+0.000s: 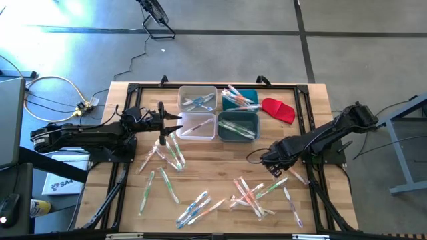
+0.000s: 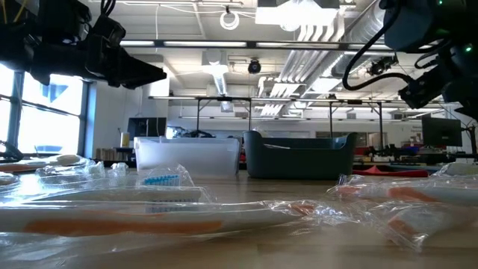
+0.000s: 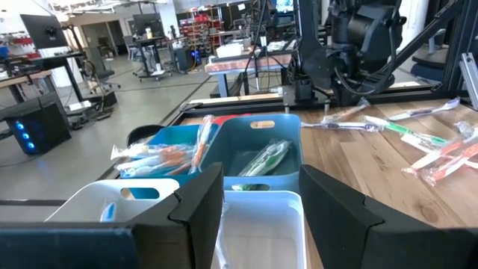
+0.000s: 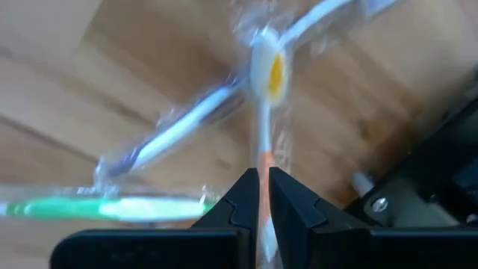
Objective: Pick & Place Toothbrushes
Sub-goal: Put the orange toothbrush into the blue bin
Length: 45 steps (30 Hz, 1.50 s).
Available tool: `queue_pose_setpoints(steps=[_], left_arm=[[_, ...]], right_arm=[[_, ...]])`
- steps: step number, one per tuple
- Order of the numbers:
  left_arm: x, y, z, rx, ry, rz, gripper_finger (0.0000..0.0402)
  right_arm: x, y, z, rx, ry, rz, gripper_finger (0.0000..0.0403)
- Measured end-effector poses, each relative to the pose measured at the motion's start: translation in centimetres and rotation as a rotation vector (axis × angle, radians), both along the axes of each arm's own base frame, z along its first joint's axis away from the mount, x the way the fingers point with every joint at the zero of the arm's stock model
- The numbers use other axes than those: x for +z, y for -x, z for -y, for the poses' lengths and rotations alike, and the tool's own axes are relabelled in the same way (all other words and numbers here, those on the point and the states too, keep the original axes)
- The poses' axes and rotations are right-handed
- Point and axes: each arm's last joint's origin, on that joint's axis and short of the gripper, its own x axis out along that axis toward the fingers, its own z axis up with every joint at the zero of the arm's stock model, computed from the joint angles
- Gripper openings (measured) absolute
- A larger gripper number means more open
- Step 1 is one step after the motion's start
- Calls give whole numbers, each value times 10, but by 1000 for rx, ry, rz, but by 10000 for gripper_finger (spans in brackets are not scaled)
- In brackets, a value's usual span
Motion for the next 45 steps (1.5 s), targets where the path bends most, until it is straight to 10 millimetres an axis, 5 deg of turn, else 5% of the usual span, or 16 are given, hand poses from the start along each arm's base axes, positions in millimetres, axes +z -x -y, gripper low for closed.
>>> queue_pose_setpoints(steps=[16,37,45], left_arm=[[-1,0,0,0,3,-5,171],[0,0,0,0,3,-4,171],[0,0,0,0,3,-4,171]], right_arm=[[0,3,-8,10,23,5,127],[-41,25,-6,-18,-14,-8,120],[-41,23,-7,23,-33,15,68]])
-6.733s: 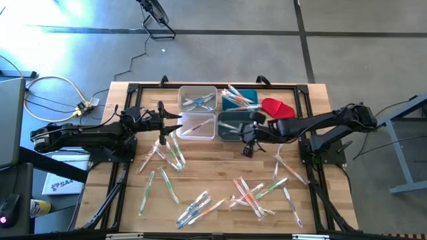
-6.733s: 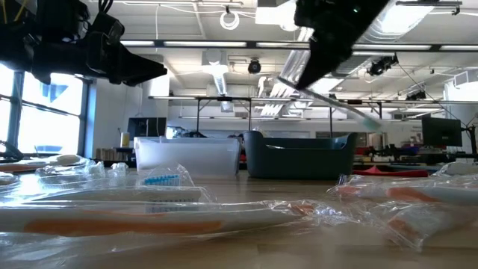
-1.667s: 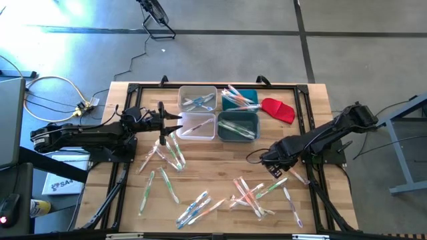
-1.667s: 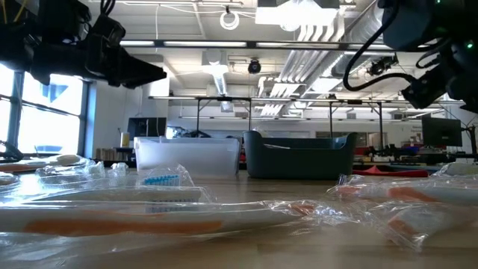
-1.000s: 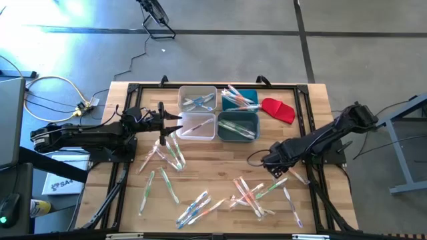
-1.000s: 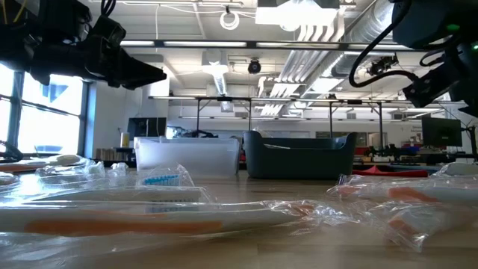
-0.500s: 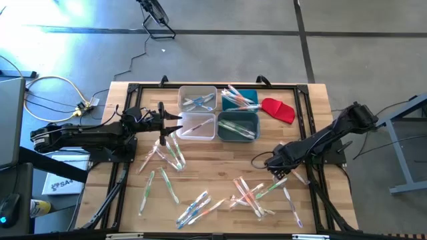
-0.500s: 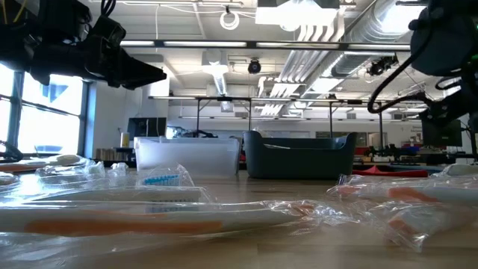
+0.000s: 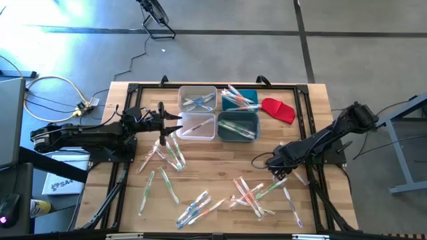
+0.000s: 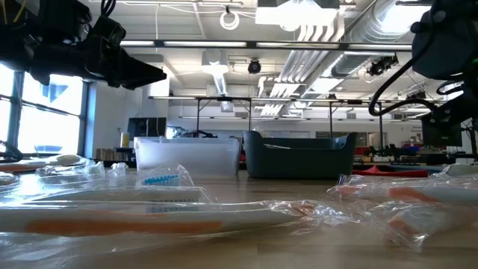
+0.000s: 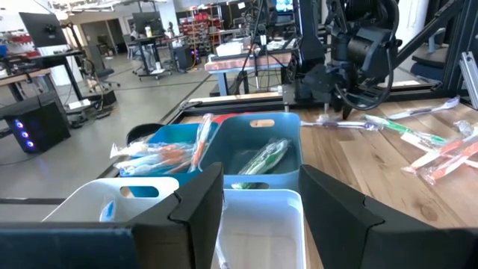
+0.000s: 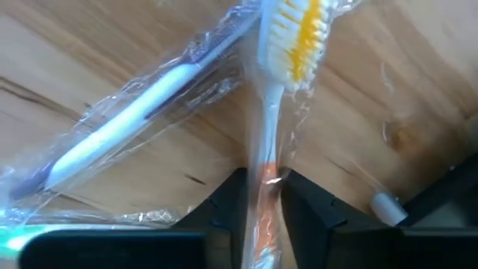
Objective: Pick & Place Toothbrushes
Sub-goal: Put the orange toothbrush into the blue bin
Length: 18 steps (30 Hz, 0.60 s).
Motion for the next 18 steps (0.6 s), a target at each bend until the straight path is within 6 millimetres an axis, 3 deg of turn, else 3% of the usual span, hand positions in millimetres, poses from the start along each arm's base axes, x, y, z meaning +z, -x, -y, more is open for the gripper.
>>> queue_pose_setpoints(steps=[7,18], left_arm=[[0,0,0,-1,0,0,171],[0,0,0,0,0,0,171]], right_arm=[[0,0,0,6,1,4,21],[1,0,0,7,2,12,15]])
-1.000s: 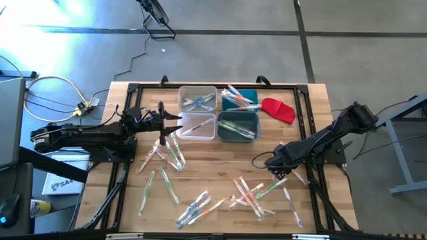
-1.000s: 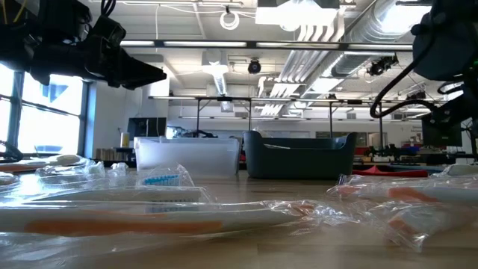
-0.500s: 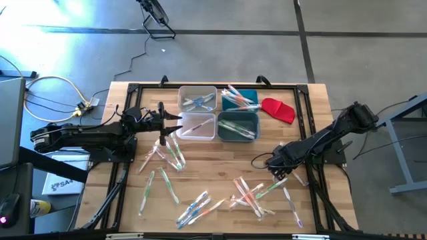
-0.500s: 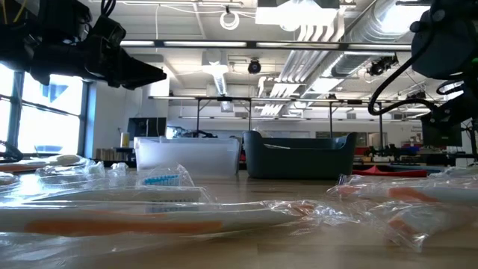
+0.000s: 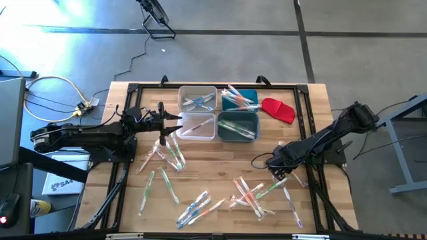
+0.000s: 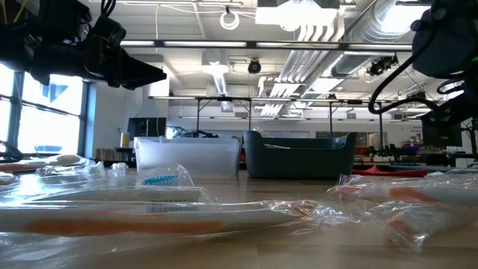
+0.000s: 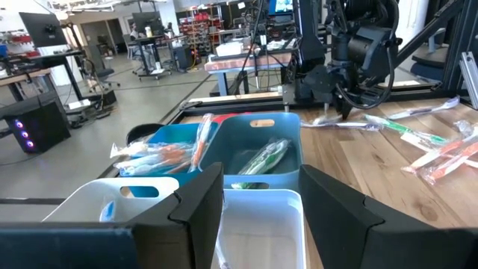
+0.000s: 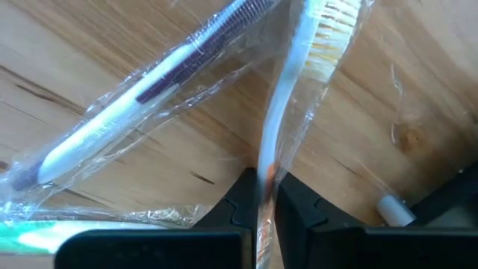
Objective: Pick & Place Toothbrushes
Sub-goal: Put the orange toothbrush into the blue bin
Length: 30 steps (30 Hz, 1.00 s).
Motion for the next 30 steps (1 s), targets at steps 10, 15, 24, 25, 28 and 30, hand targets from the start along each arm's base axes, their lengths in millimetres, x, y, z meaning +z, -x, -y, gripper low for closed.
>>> queue_pose_setpoints(steps=[10,15,24,25,28,30], left_arm=[[0,0,0,0,-1,0,171],[0,0,0,0,-1,0,171],[0,0,0,0,-1,1,171],[0,0,0,0,-1,1,171],[0,0,0,0,-1,1,171],[0,0,0,0,-1,2,171]], right_arm=[[26,-1,2,4,48,93,15],[54,-8,1,8,93,170,15],[99,-29,1,65,260,428,15],[104,-31,1,74,282,454,15],[115,-38,2,90,336,525,15],[122,-44,4,98,373,575,15]])
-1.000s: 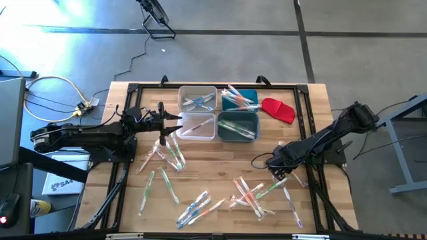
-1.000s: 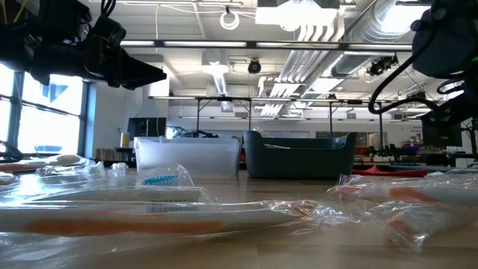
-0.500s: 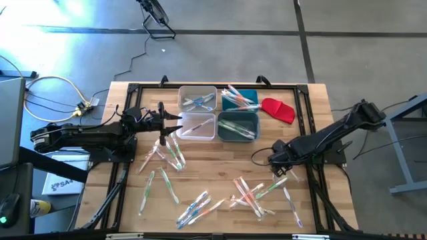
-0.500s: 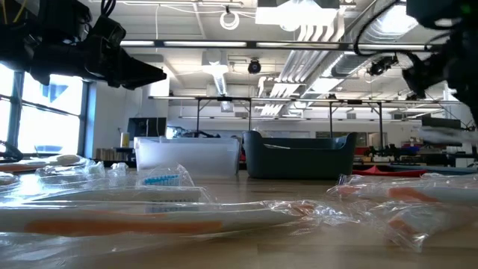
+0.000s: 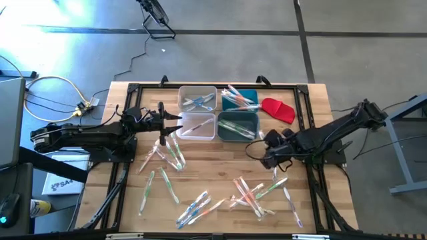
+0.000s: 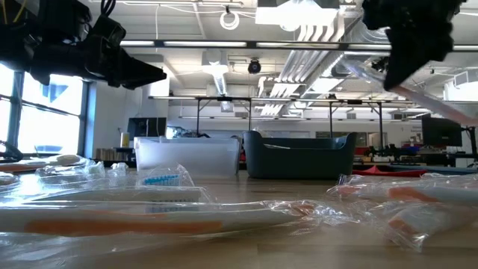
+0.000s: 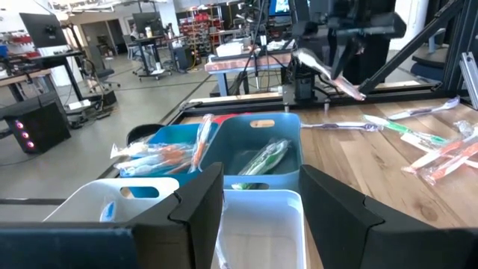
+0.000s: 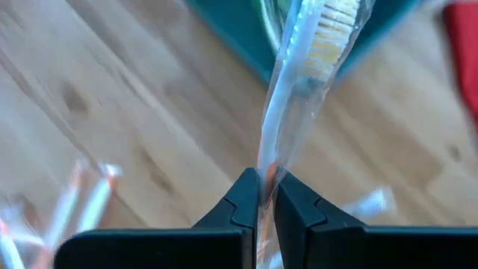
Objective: Pick & Place Toothbrushes
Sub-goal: Put the orange toothbrush into the blue bin
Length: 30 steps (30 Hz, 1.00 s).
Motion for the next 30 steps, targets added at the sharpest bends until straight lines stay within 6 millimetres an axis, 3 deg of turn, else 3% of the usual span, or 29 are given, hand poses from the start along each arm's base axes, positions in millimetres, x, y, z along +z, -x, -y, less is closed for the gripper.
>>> queue_pose_setpoints(steps=[15,30], left_arm=[[1,0,0,0,-4,8,171],[1,0,0,0,-4,7,171]], right_arm=[[27,-47,27,114,314,342,15],[50,-66,77,66,562,436,15]])
